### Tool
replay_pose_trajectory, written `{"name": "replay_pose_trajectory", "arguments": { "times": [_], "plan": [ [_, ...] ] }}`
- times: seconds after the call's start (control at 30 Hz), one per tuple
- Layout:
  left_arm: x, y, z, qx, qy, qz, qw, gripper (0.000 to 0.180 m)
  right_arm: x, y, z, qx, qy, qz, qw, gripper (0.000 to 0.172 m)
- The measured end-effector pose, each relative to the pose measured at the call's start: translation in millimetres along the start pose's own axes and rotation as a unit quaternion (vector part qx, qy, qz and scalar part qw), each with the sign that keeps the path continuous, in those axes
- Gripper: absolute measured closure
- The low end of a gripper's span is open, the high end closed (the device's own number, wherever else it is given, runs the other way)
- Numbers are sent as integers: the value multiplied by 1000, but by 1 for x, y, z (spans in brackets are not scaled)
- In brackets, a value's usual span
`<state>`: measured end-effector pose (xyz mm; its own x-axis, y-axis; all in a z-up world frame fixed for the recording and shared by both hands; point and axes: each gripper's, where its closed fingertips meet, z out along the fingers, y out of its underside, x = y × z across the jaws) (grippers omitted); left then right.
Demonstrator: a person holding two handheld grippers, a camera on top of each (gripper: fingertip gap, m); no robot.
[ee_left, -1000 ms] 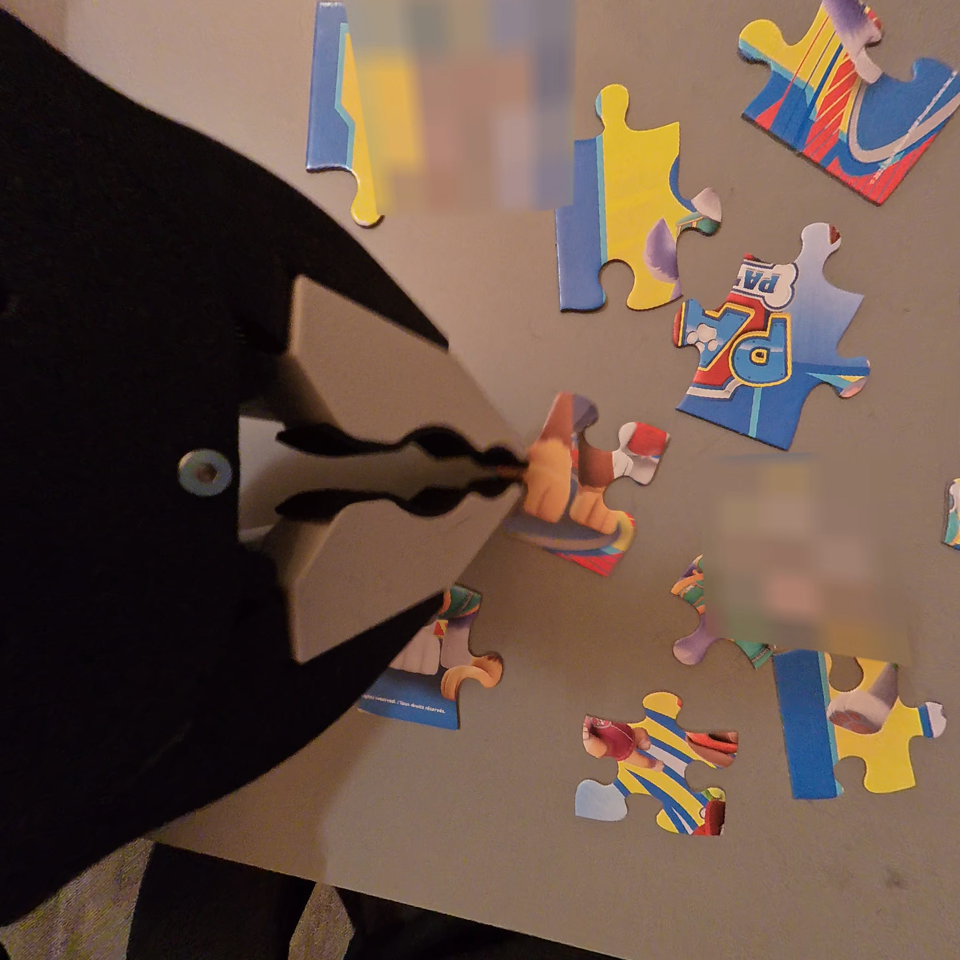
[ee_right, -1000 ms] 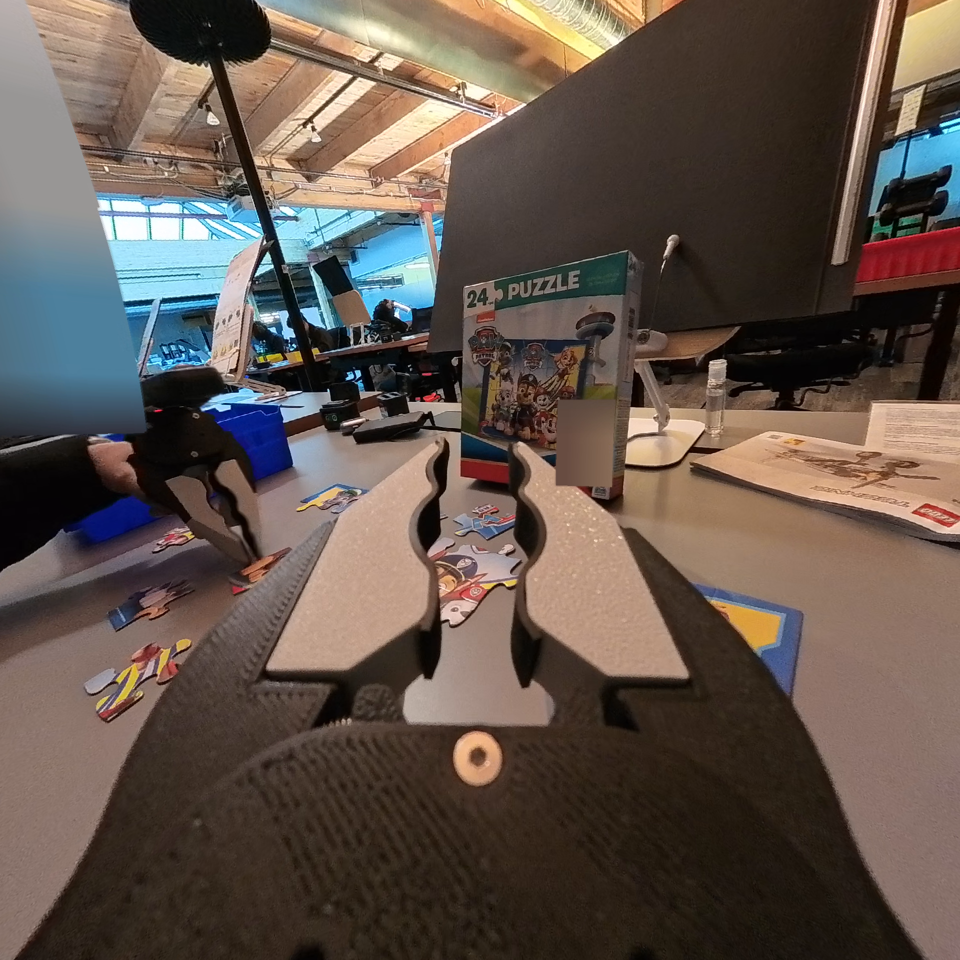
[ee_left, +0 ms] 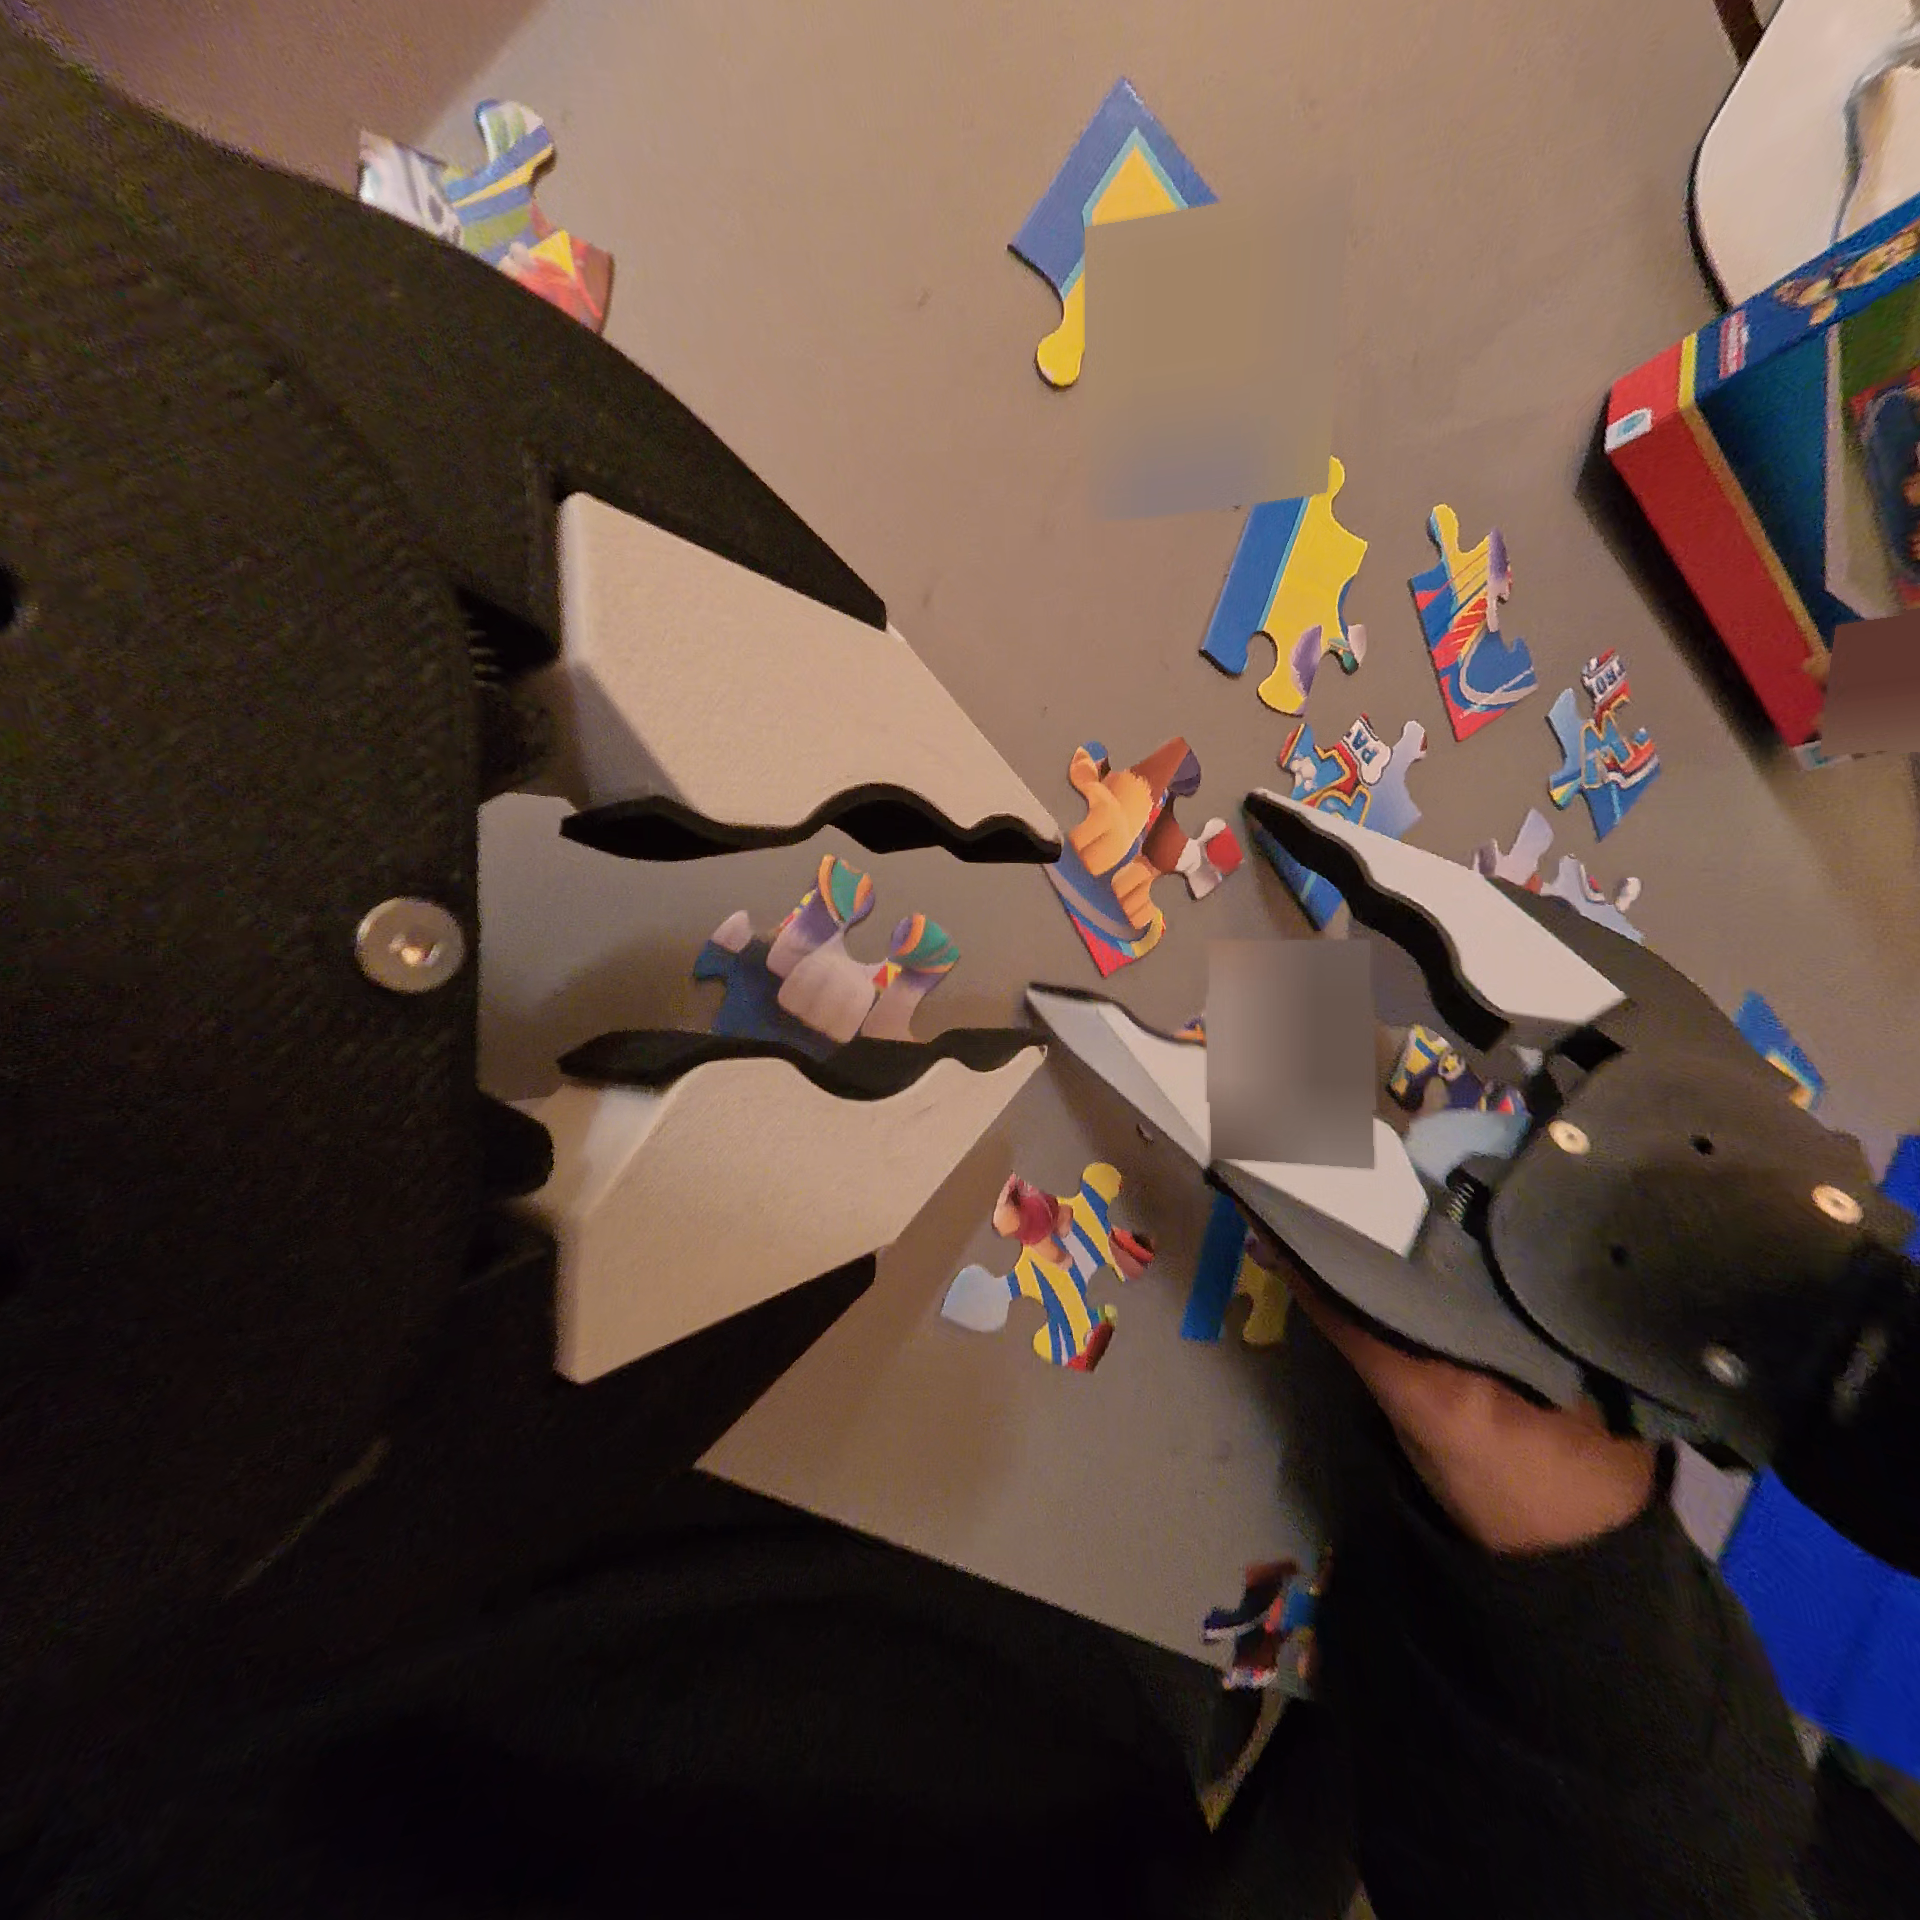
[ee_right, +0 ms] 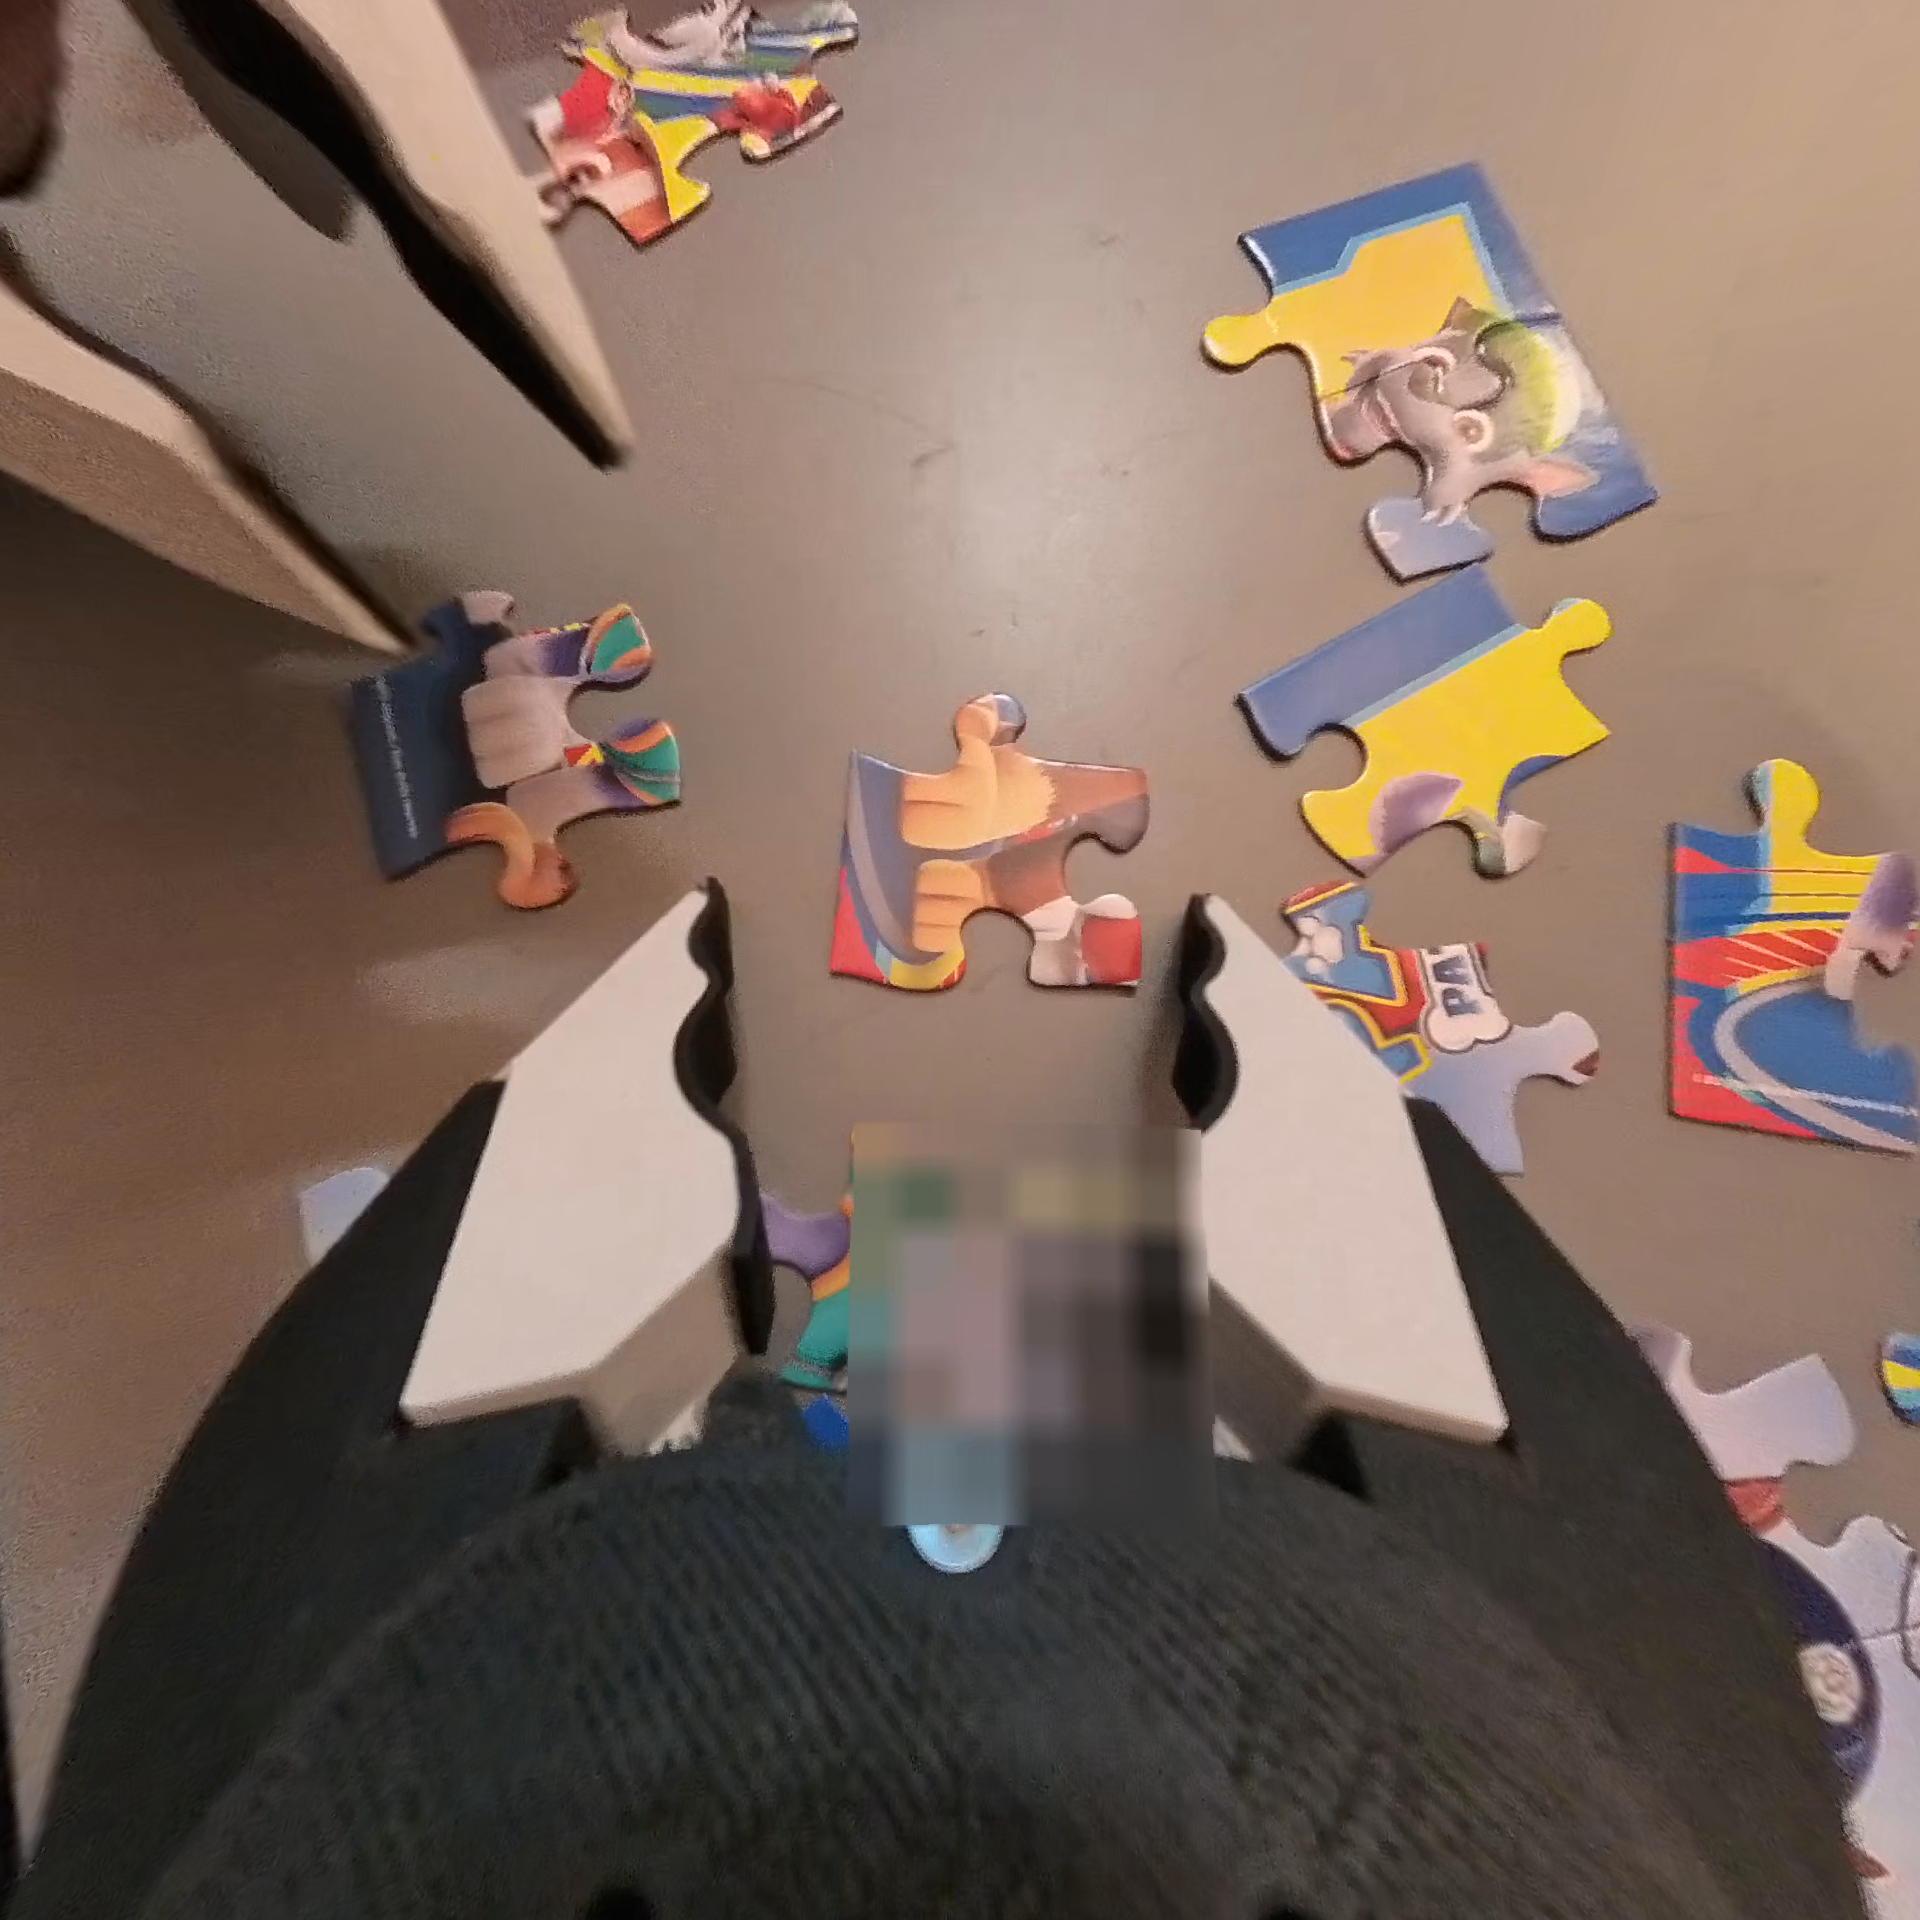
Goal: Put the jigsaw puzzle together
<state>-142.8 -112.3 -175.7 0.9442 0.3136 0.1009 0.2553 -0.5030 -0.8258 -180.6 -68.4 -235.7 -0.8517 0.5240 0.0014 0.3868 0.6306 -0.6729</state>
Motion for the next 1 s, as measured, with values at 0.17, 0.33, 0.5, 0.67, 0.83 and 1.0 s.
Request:
{"name": "replay_pose_trajectory", "arguments": {
  "times": [0.17, 0.33, 0.5, 0.67, 0.83, 1.0],
  "plan": [
    [14, 2, -16, 32, 16, -6, 999, 151, -1, -2, 0, 12, 5, 7, 1000, 116],
    [19, 7, -25, 43, 15, -8, 999, 150, -1, 0, -1, 19, 5, 10, 1000, 116],
    [24, 8, -30, 49, 13, -11, 999, 150, -4, -6, -18, 47, -5, 12, 999, 117],
    [35, 9, -22, 39, 24, -8, 999, 149, 8, 12, -78, 76, 21, -7, 997, 116],
    [64, -9, 2, 38, 85, -11, 996, 148, 23, 83, -146, 47, -2, -7, 999, 117],
    [99, -52, 46, 42, 151, -5, 988, 142, 28, 129, -168, 28, -61, -27, 997, 117]
  ]
}}
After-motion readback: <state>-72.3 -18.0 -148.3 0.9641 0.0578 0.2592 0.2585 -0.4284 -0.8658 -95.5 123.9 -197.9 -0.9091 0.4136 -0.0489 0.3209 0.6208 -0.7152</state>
